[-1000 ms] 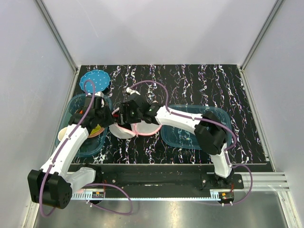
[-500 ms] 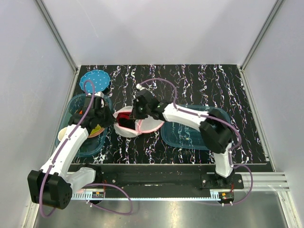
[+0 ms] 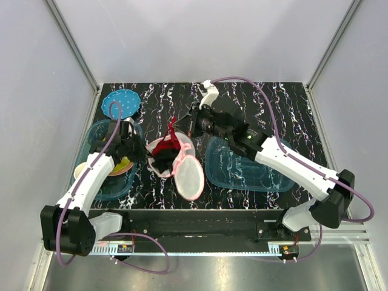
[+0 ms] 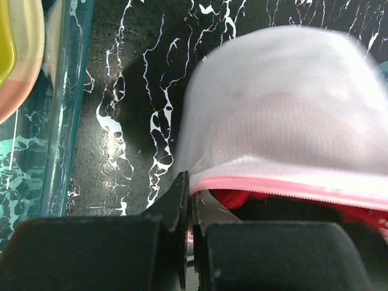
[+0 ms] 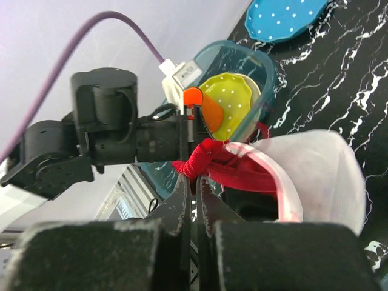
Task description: Unzip the laundry bag and remove the bra
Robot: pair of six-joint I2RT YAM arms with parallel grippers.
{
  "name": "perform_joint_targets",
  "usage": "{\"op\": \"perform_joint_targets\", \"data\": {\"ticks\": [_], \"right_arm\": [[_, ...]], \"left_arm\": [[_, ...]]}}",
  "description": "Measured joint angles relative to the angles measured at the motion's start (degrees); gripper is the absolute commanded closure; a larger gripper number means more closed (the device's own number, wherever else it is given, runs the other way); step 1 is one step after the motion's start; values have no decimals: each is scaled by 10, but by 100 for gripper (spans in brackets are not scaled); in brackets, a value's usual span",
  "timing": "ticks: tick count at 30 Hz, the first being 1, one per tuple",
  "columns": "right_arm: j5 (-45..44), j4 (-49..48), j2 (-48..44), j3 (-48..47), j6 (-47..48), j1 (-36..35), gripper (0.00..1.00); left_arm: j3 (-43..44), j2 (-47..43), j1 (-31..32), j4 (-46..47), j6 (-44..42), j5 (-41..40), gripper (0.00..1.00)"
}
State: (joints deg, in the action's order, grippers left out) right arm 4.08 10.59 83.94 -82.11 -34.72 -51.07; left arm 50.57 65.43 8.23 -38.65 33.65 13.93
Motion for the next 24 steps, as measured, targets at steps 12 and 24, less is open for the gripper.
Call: {"op": "perform_joint_targets", "data": {"ticks": [12,24], "right_arm": [[16,-2,-14,5,-10,0,100],[16,-10,31,5,-12,0,100]], "left_arm": [[0,9,0,18,8,25,100],[12,-9,16,5,43,39,100]]}}
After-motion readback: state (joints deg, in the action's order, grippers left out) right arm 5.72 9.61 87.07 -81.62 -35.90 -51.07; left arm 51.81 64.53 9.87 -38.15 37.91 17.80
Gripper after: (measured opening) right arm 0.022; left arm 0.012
